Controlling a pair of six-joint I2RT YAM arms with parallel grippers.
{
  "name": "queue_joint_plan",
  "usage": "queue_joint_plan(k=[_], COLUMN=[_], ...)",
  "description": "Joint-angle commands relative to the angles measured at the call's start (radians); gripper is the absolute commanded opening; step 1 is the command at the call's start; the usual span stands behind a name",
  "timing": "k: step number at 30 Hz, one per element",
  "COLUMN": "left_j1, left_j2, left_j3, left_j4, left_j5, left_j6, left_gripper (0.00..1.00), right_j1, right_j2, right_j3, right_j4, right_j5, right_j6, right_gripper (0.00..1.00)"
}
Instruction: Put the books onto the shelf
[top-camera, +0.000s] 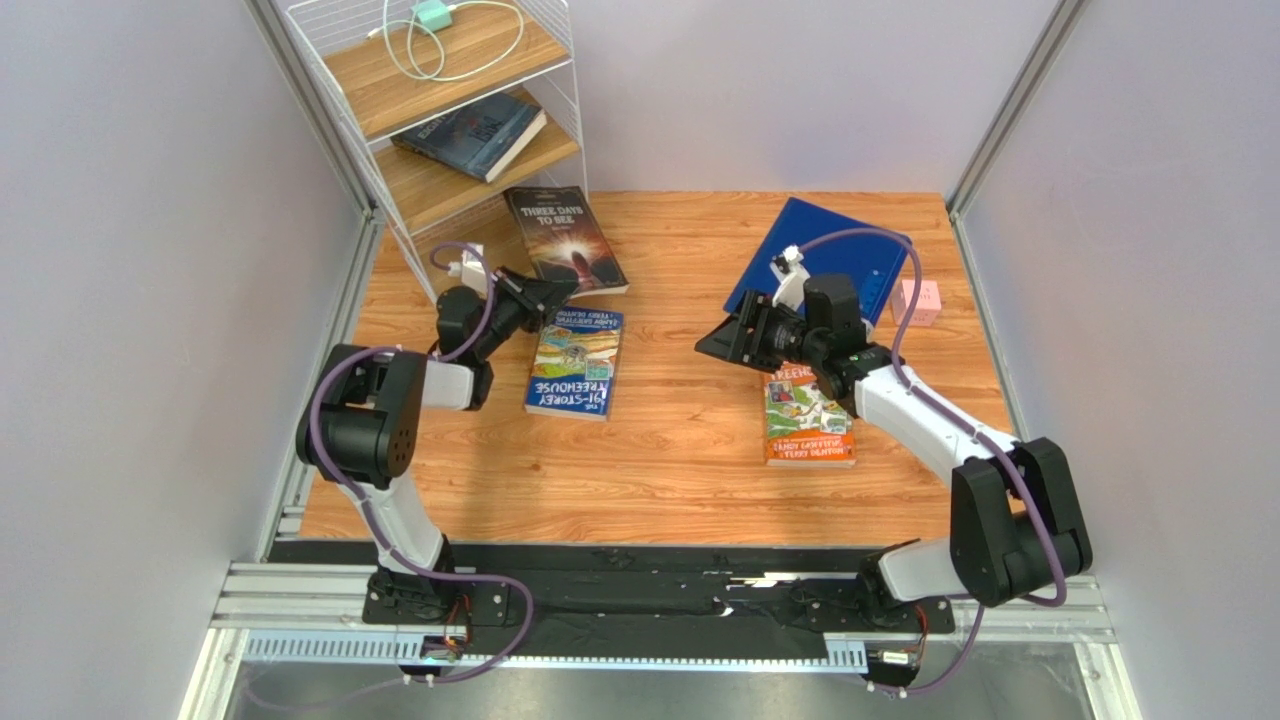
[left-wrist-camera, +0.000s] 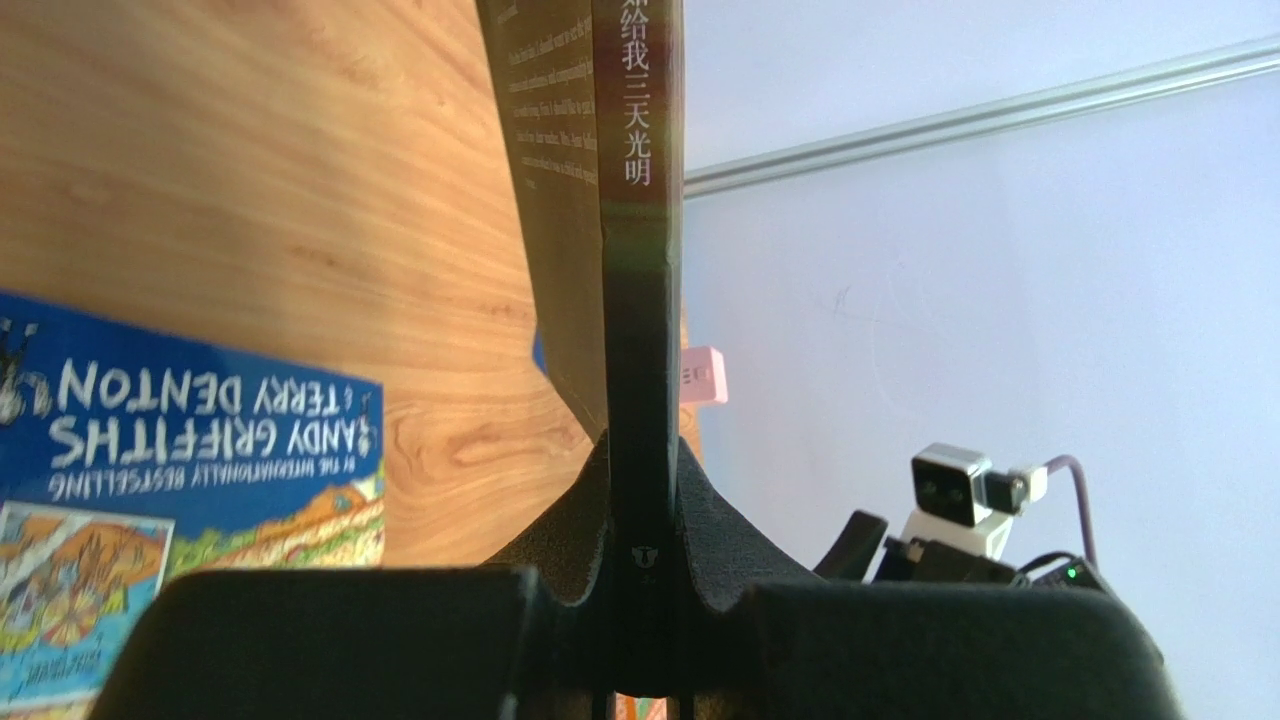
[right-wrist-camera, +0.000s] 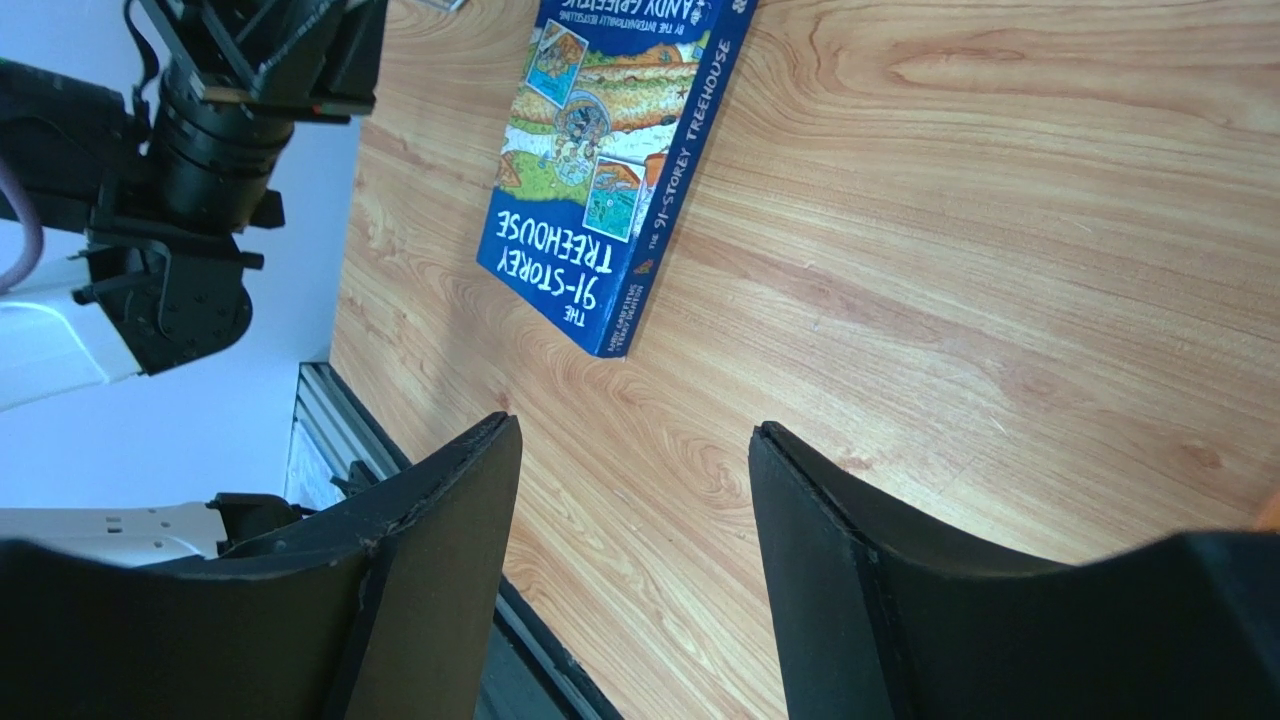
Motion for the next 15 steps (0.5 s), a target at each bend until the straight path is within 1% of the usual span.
queue_joint_plan(k=[1,10,15], left_j1=[0.014,0.038,0.050], left_j2=[0.003,-0.005,0.020], left_j3=[0.091,0.109,0.139], left_j4=[-0.029,-0.132,-0.155], left_j5=[0.000,-0.040,-0.043], left_j6=[0.036,0.055,0.058], left_gripper=[0.00,0.00,0.00], right_j1=[-0.004,-0.004,-0.004], right_j2=[-0.001,0.000,0.003], right_j3=[0.002,-0.008,-0.015], right_j4=[0.020,0.018,0.026], right_j5=[-0.019,-0.021,-0.027], right_j6=[-0.029,-0.034,-0.034], right_gripper=[0.62,0.62,0.62])
